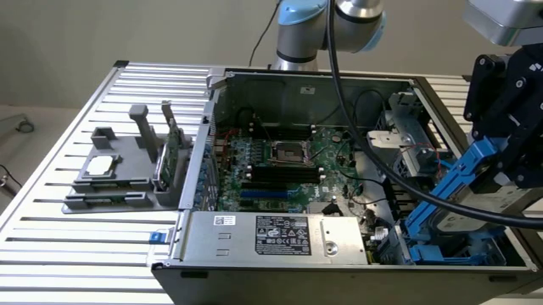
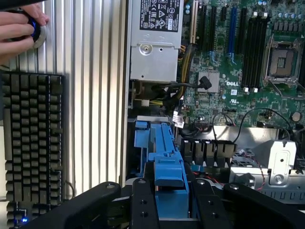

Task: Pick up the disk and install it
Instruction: 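Insert the disk into the insertion slot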

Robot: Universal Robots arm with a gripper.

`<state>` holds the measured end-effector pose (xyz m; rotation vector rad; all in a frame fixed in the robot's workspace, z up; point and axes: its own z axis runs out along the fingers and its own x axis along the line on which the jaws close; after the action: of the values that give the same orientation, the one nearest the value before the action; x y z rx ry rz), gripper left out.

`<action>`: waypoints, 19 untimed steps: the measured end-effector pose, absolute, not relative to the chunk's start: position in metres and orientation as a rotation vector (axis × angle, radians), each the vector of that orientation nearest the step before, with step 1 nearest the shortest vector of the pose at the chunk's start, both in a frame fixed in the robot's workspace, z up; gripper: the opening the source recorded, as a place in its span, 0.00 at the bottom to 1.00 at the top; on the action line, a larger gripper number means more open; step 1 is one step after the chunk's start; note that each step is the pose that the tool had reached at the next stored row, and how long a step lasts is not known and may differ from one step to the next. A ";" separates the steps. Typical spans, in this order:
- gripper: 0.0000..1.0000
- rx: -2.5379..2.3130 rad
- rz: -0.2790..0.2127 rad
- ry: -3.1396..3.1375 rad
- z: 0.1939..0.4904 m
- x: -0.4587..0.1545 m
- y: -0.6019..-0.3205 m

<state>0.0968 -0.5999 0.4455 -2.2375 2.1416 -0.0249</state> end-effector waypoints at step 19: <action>0.33 -2.213 -0.010 2.181 0.437 0.101 -0.598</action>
<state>0.1007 -0.5985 0.4368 -2.2131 2.1809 -0.0100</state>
